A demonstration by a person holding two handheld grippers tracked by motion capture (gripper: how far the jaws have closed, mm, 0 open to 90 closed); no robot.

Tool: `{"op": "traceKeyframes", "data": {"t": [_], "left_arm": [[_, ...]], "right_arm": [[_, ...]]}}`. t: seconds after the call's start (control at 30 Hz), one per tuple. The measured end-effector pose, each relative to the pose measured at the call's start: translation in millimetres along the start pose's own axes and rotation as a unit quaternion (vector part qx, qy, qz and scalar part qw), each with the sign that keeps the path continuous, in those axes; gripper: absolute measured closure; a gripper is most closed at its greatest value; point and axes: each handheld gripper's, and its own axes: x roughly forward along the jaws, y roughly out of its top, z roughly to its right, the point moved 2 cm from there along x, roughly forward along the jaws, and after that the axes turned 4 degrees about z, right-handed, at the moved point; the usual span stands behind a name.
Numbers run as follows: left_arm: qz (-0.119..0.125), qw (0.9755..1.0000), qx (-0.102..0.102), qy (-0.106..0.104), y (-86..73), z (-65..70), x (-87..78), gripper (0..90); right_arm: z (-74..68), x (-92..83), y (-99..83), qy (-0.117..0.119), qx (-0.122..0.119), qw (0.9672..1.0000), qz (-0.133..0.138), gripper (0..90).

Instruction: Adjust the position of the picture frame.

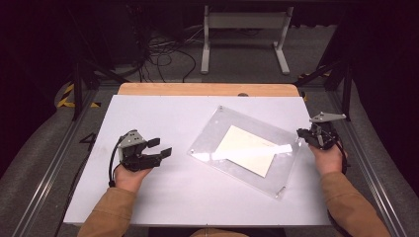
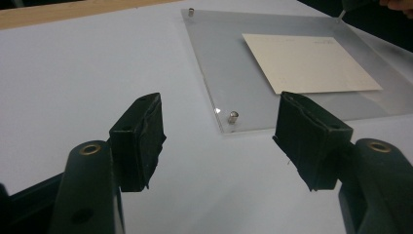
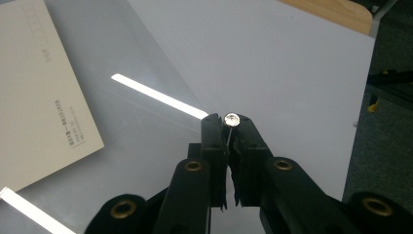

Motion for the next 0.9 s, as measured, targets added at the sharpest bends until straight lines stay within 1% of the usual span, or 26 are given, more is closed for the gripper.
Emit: {"op": "traceKeyframes", "data": {"t": [0.03, 0.07, 0.1, 0.13, 0.17, 0.2, 0.23, 0.27, 0.3, 0.33, 0.37, 0.4, 0.43, 0.47, 0.5, 0.53, 0.57, 0.6, 0.63, 0.67, 0.7, 0.8, 0.83, 0.87, 0.9], "left_arm": [[-0.004, 1.0, 0.005, 0.002, -0.2, -1.4, 0.6, 34.7], [-0.009, 0.9999, 0.003, 0.009, -1.1, -2.6, 2.4, 34.8], [-0.014, 0.9998, -0.012, 0.01, -2.4, -1.8, 3.9, 35.1], [-0.022, 0.9996, -0.006, 0.017, -3.5, -4.0, 6.0, 35.5], [-0.028, 0.9993, -0.013, 0.021, -4.6, -3.6, 8.0, 37.3], [-0.047, 0.9982, -0.009, 0.036, -6.1, -4.7, 10.7, 40.6], [-0.054, 0.9977, -0.013, 0.039, -7.1, -4.4, 12.5, 52.1], [-0.057, 0.9974, -0.015, 0.042, -7.7, -5.0, 14.3, 52.1], [-0.061, 0.997, -0.015, 0.045, -7.7, -6.0, 16.0, 55.7], [-0.066, 0.9966, -0.022, 0.044, -7.7, -5.5, 18.1, 60.0], [-0.069, 0.9964, -0.025, 0.042, -7.5, -5.0, 20.4, 63.7], [-0.079, 0.9957, -0.021, 0.043, -6.9, -4.0, 25.1, 69.8], [-0.079, 0.9957, -0.021, 0.043, -6.9, -4.0, 25.1, 73.3], [-0.082, 0.9954, -0.022, 0.044, -6.9, -2.7, 28.2, 73.3], [-0.089, 0.9947, -0.014, 0.049, -6.5, -2.5, 31.8, 77.8], [-0.095, 0.9943, -0.021, 0.043, -6.6, -0.7, 36.8, 83.5], [-0.1, 0.9939, -0.01, 0.046, -6.0, -1.4, 39.0, 87.9], [-0.105, 0.9936, -0.02, 0.037, -6.0, 1.4, 44.2, 89.3], [-0.111, 0.9931, -0.018, 0.033, -5.5, 2.8, 48.8, 89.4], [-0.113, 0.9929, -0.012, 0.034, -4.9, 3.2, 51.2, 89.5], [-0.114, 0.9929, -0.019, 0.028, -5.0, 5.3, 54.1, 89.5], [-0.12, 0.9925, -0.017, 0.014, -3.0, 8.1, 65.5, 89.5], [-0.119, 0.9926, -0.024, 0.009, -2.4, 10.1, 67.6, 89.5], [-0.119, 0.9926, -0.024, 0.009, -2.4, 10.1, 67.6, 89.5], [-0.12, 0.9926, -0.021, 0.0, -1.7, 11.7, 69.6, 89.5]], "right_arm": [[1.3, 2.9, 4.2, -0.003, -0.003, 1.0, 0.001, 84.4], [2.1, 5.2, 7.4, -0.004, -0.003, 1.0, 0.002, 84.4], [3.4, 9.1, 13.0, -0.007, -0.005, 1.0, 0.003, 84.4], [4.2, 11.3, 16.5, -0.009, -0.006, 0.9999, 0.004, 84.4], [5.5, 15.2, 22.1, -0.011, -0.009, 0.9999, 0.007, 84.4], [6.3, 17.5, 25.4, -0.012, -0.011, 0.9998, 0.008, 84.4], [9.3, 24.1, 33.5, -0.011, -0.018, 0.9998, 0.007, 84.4], [9.3, 24.1, 33.5, -0.011, -0.018, 0.9998, 0.007, 84.4], [10.9, 28.0, 36.7, -0.01, -0.02, 0.9997, 0.006, 84.3], [12.6, 32.3, 39.3, -0.007, -0.02, 0.9998, 0.005, 84.3], [14.3, 36.8, 41.5, -0.005, -0.018, 0.9998, 0.003, 84.3], [16.9, 46.6, 44.8, -0.004, -0.013, 0.9999, -0.004, 84.3], [16.9, 46.6, 44.8, -0.004, -0.013, 0.9999, -0.004, 84.3], [17.8, 51.4, 45.9, -0.004, -0.007, 0.9999, -0.007, 84.2], [18.9, 55.9, 46.4, -0.003, -0.003, 0.9999, -0.01, 84.2], [19.9, 60.7, 46.7, -0.002, 0.002, 0.9999, -0.013, 84.1], [20.9, 64.7, 46.4, -0.002, 0.005, 0.9998, -0.017, 84.1], [21.2, 66.7, 46.1, 0.0, 0.008, 0.9998, -0.019, 84.1], [22.0, 68.8, 45.4, 0.001, 0.01, 0.9998, -0.02, 84.1], [22.6, 69.3, 44.8, 0.003, 0.012, 0.9998, -0.018, 84.2], [22.6, 69.4, 44.6, 0.004, 0.013, 0.9998, -0.018, 84.1], [23.8, 70.4, 43.9, 0.009, 0.013, 0.9996, -0.021, 84.0], [24.2, 71.1, 43.7, 0.008, 0.013, 0.9996, -0.022, 83.8], [24.2, 71.1, 43.7, 0.008, 0.013, 0.9996, -0.022, 83.8], [24.2, 71.3, 43.7, 0.007, 0.012, 0.9996, -0.023, 83.5]]}}
